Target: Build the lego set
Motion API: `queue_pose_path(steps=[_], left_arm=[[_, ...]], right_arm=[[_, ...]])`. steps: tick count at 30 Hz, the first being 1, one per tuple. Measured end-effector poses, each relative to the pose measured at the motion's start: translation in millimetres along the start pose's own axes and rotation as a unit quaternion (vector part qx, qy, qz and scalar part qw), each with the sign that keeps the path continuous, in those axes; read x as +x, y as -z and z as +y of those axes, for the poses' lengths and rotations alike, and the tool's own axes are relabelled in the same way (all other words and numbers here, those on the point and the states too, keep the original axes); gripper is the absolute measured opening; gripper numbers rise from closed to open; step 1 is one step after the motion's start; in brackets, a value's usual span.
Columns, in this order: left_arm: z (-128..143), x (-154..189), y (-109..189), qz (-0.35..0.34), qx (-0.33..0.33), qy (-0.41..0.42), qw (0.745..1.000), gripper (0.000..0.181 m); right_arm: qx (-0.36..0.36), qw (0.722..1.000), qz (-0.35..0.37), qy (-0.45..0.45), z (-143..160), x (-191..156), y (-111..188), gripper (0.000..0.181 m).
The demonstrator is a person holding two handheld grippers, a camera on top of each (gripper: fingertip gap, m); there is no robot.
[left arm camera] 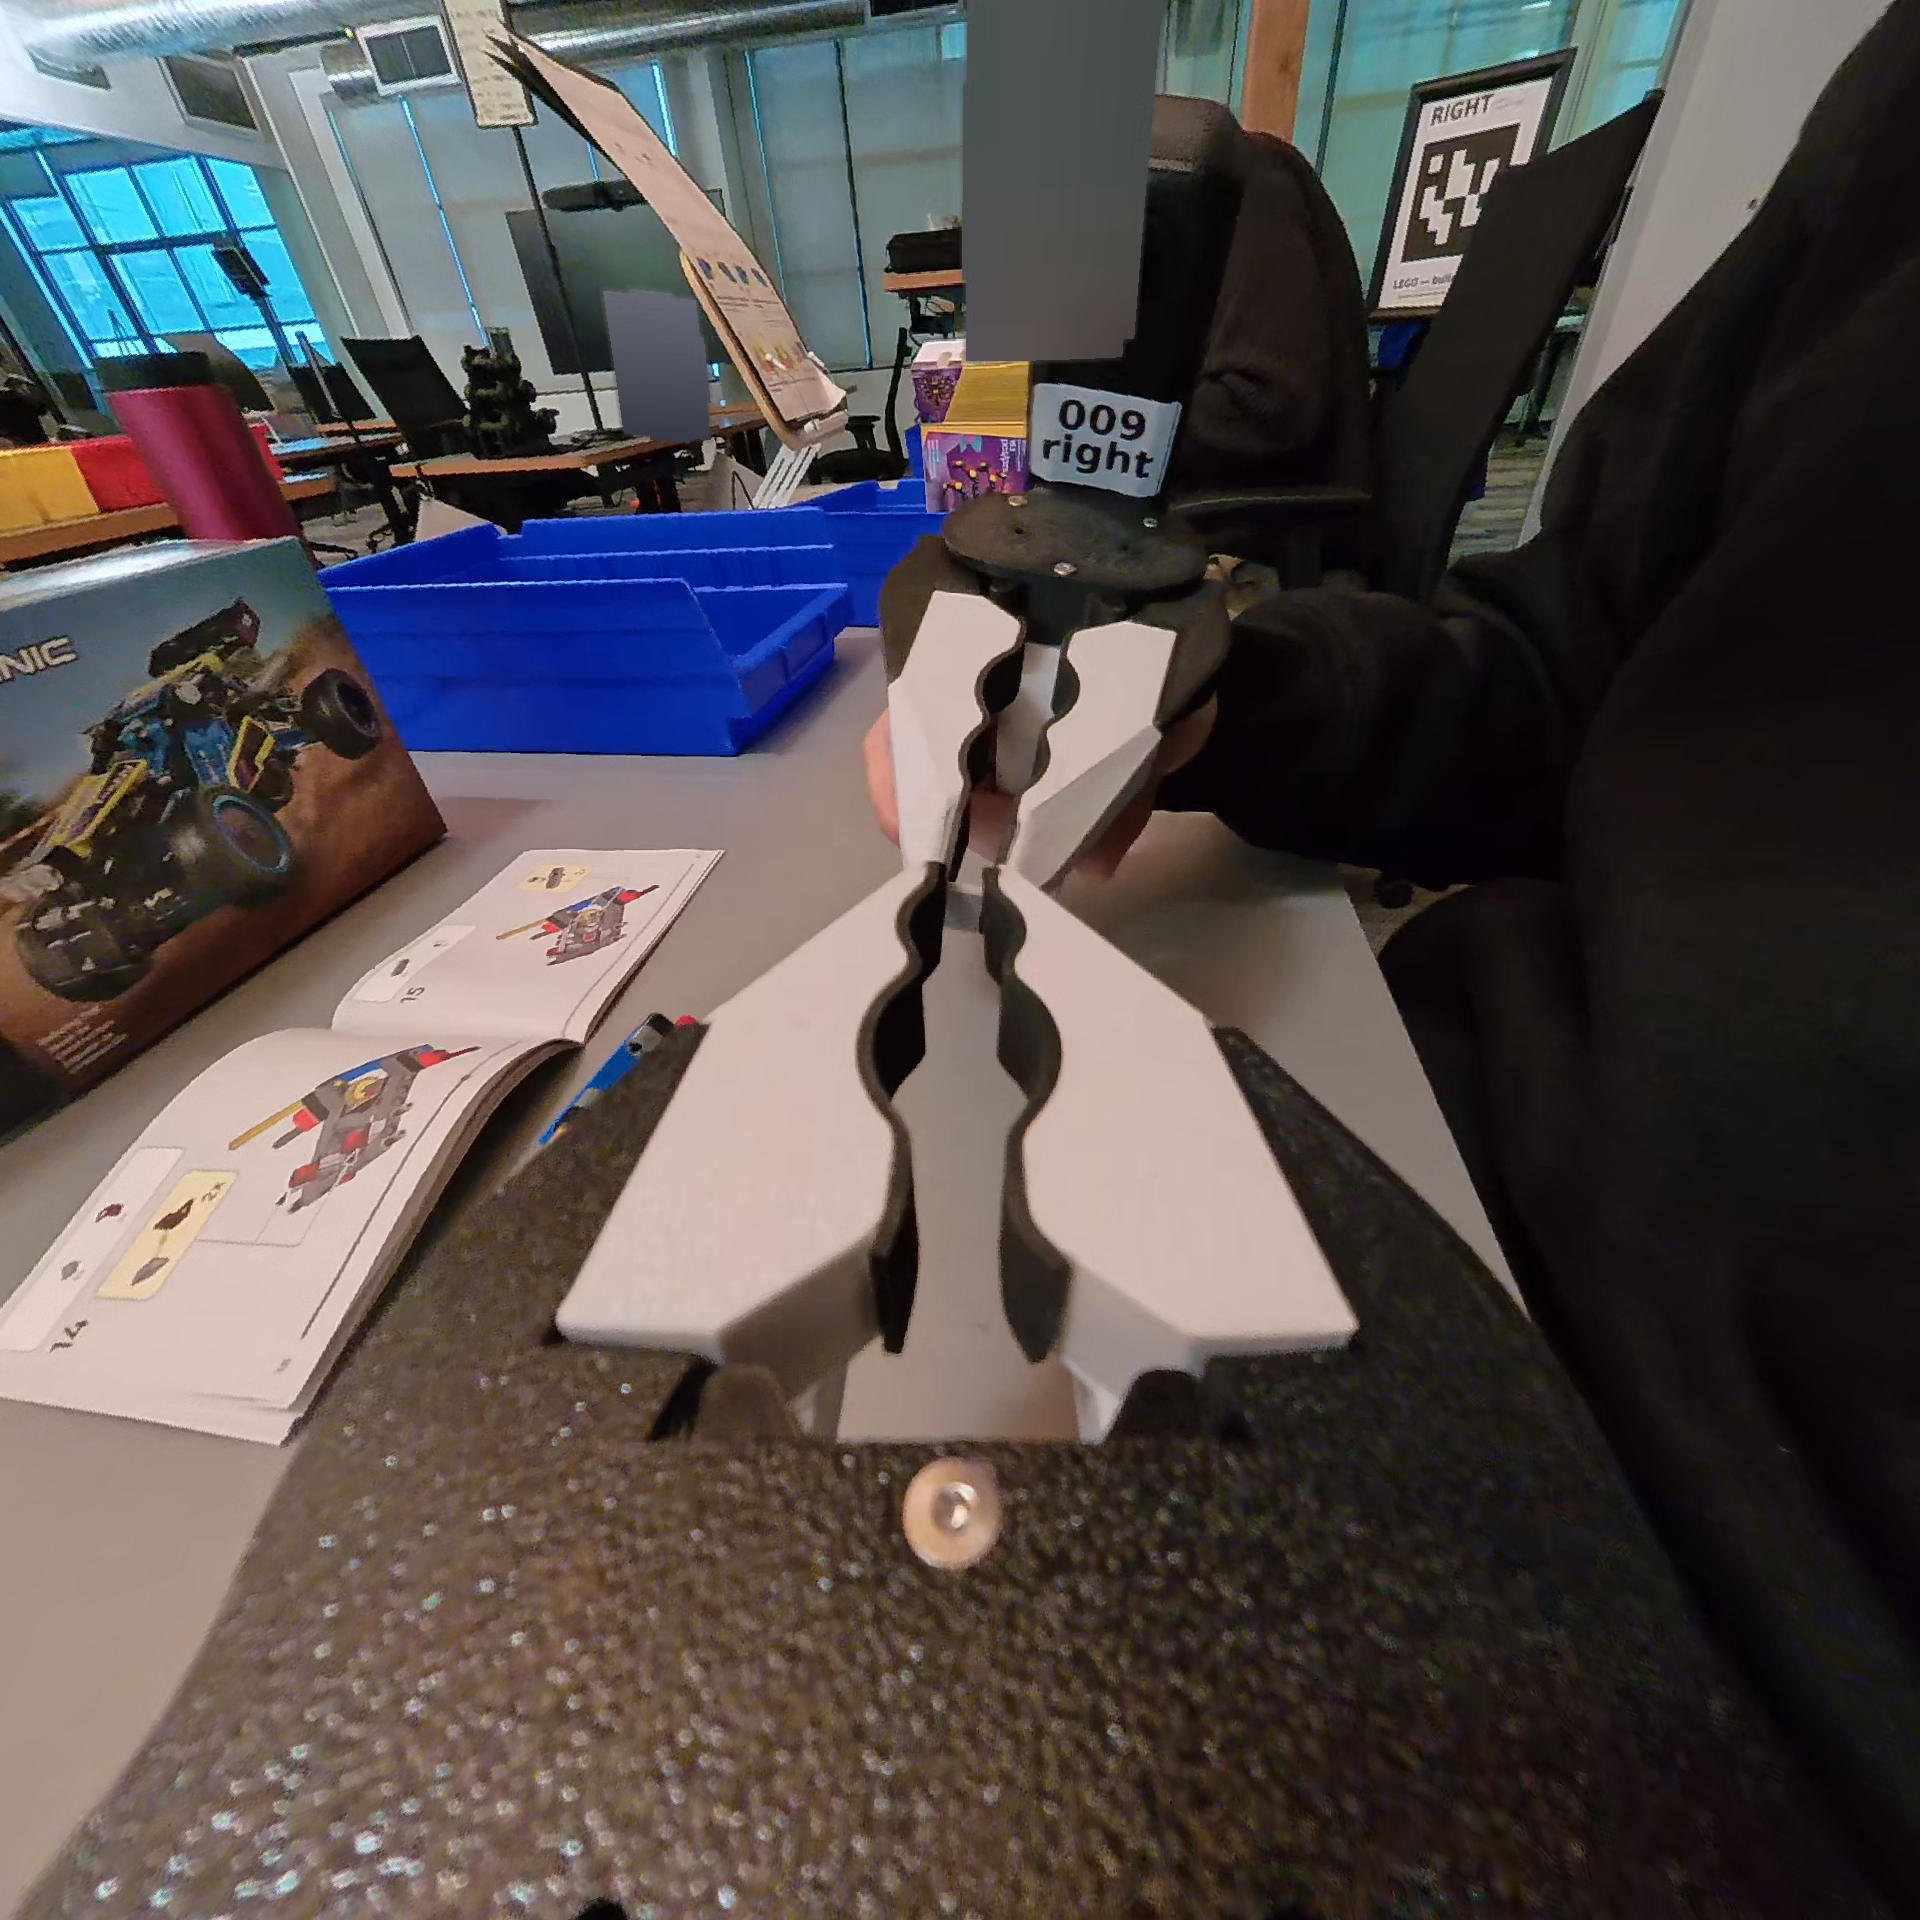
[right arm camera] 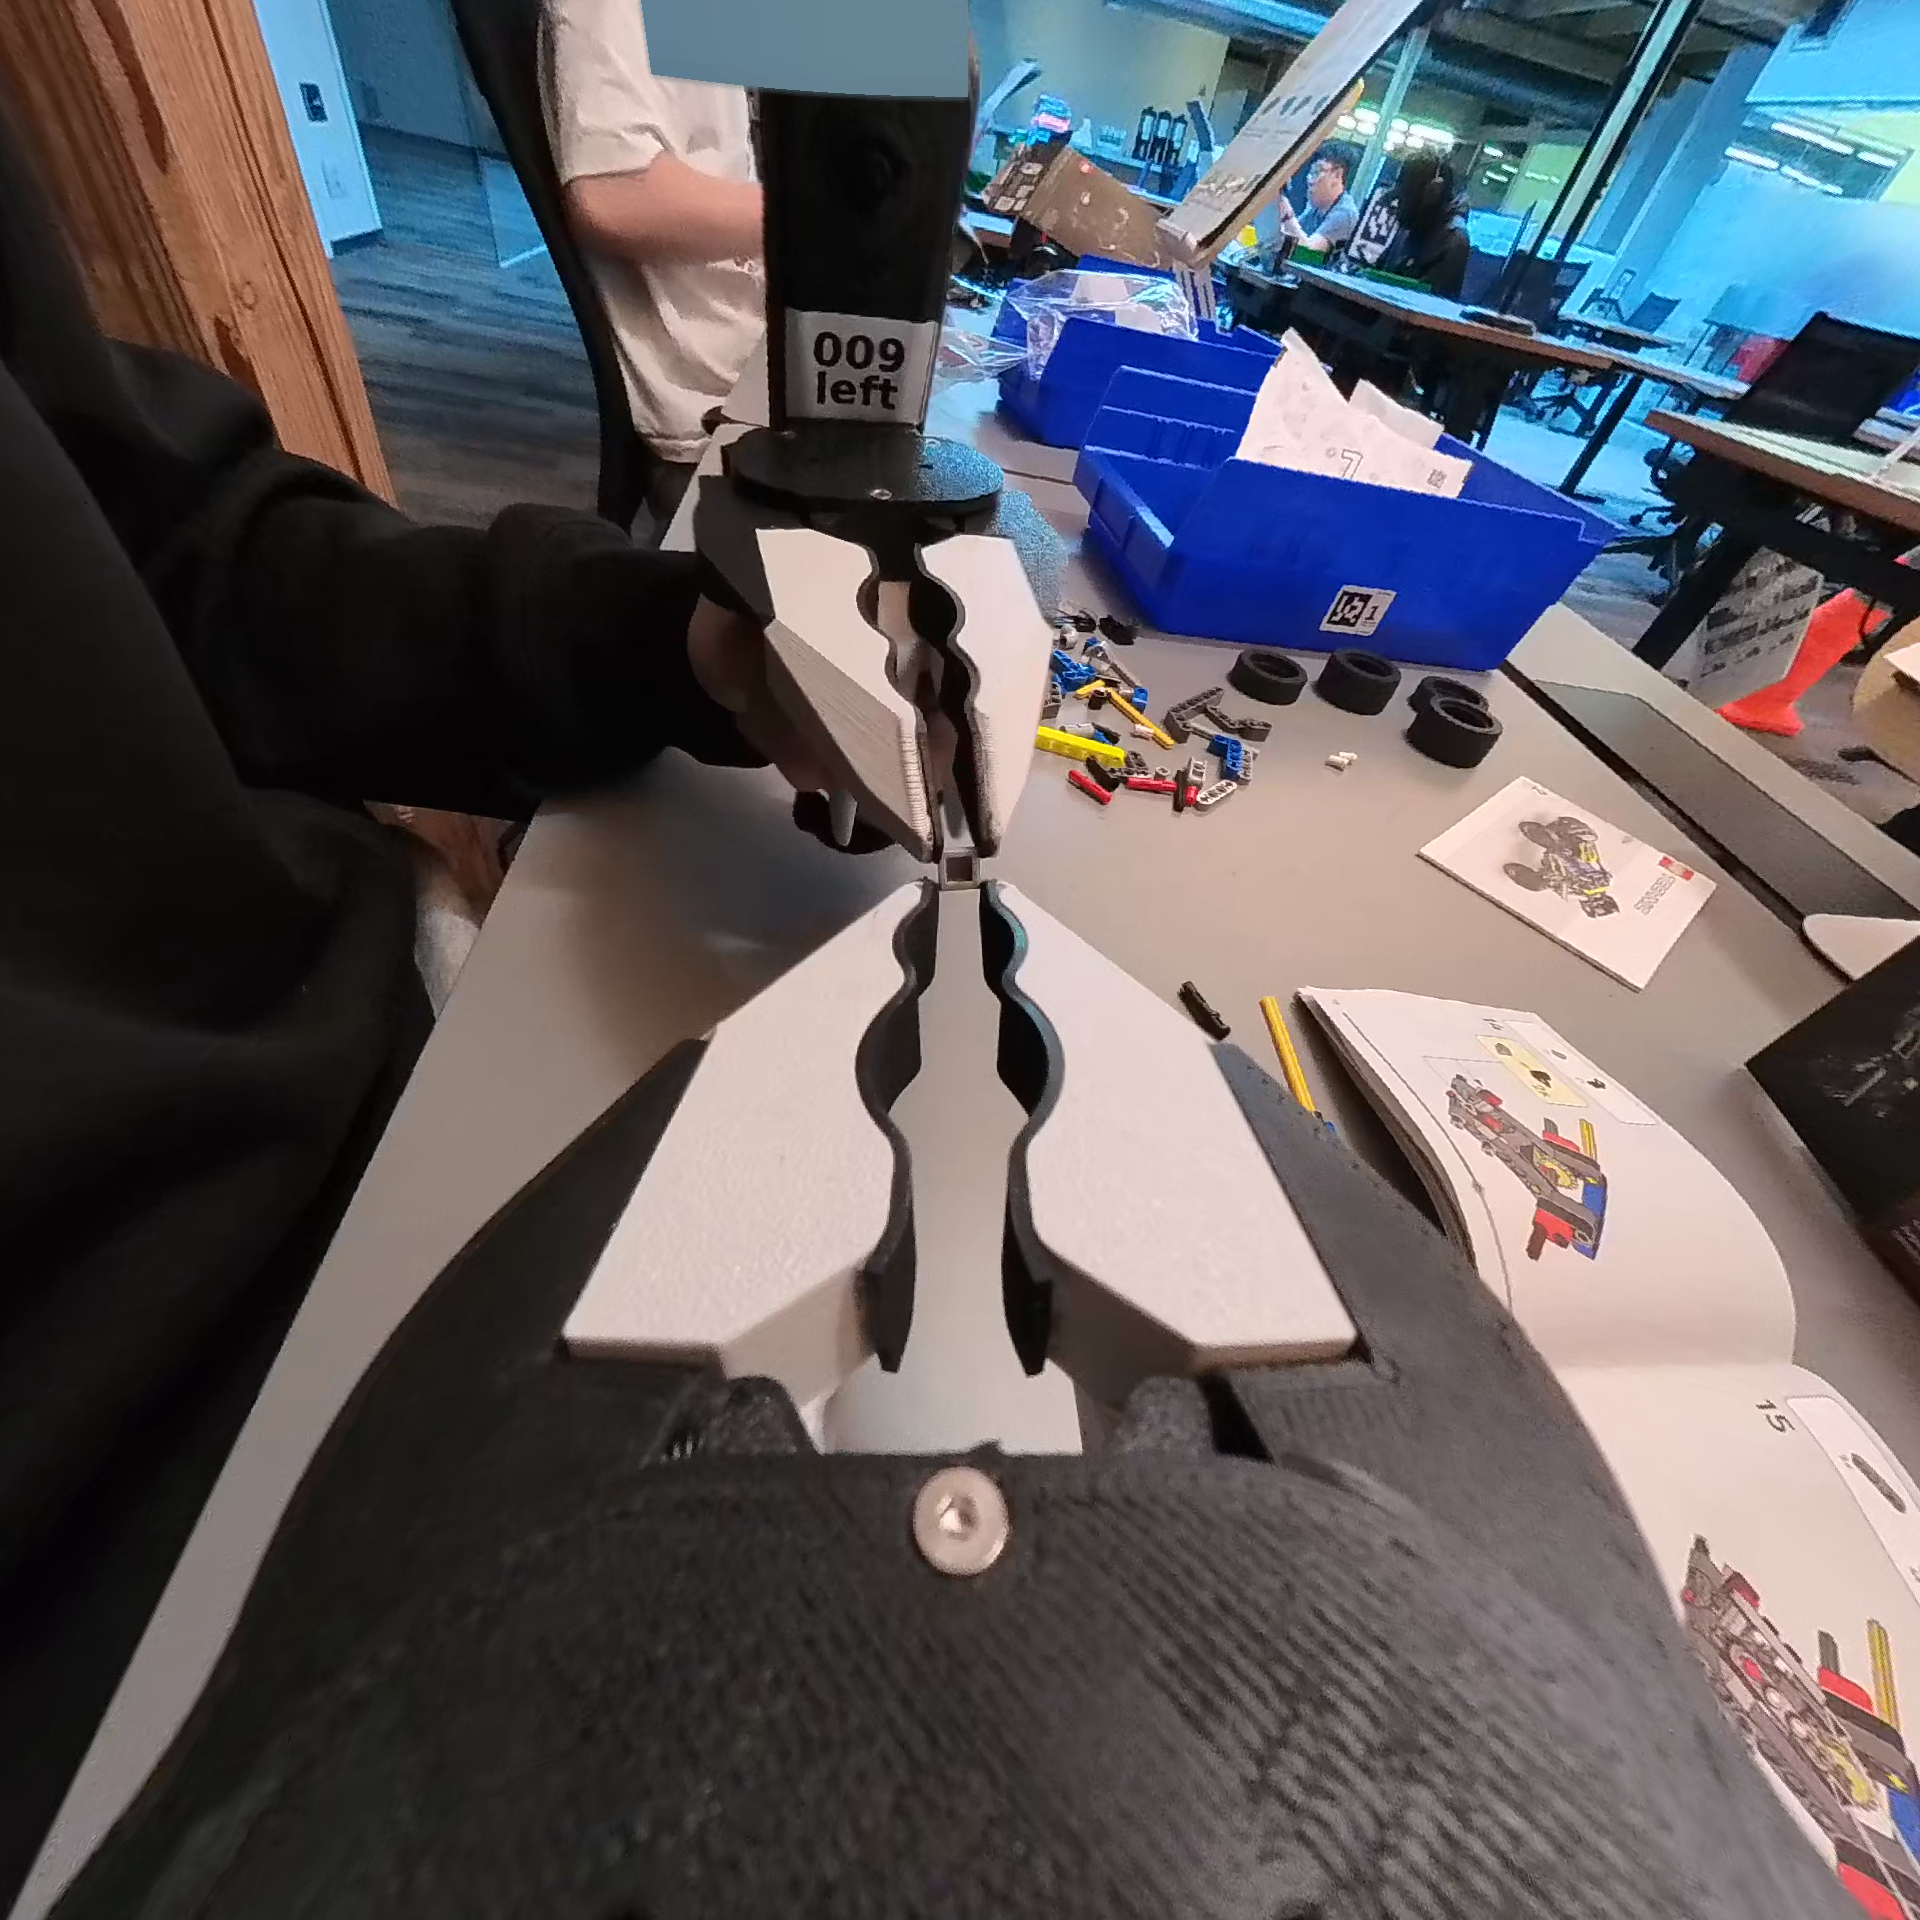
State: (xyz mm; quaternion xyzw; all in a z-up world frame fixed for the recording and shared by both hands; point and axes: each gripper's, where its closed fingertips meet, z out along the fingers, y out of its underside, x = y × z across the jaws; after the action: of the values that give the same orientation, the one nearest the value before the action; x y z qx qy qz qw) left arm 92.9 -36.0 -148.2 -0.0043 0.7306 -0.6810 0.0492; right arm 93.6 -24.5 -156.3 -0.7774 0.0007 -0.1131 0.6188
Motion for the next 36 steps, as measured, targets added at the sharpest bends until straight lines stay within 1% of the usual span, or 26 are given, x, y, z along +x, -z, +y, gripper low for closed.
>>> queue_pose_path(steps=[10,20,24,32,36], left_arm=[[-2.0,1.0,-0.6,0.009,0.013,0.017,1.0,0.005],[-1.0,3.8,-0.5,0.023,0.013,0.015,1.0,0.007],[1.5,4.1,1.3,0.026,-0.001,0.008,1.0,0.01],[8.3,5.9,-0.5,0.046,-0.031,0.015,0.998,0.006],[11.1,4.2,-1.5,0.044,-0.037,0.017,0.998,0.006]], right_arm=[[0.024,1.0,-0.006,-0.014,-1.7,-0.7,-0.5,0.006],[0.016,1.0,-0.01,-0.013,-0.5,-1.8,-0.6,0.005],[0.005,1.0,-0.006,-0.002,1.9,-1.2,-0.1,0.005],[-0.014,1.0,-0.008,0.017,3.9,-4.3,-1.0,0.005],[-0.015,1.0,-0.013,0.004,6.6,-3.4,-1.4,0.005]])
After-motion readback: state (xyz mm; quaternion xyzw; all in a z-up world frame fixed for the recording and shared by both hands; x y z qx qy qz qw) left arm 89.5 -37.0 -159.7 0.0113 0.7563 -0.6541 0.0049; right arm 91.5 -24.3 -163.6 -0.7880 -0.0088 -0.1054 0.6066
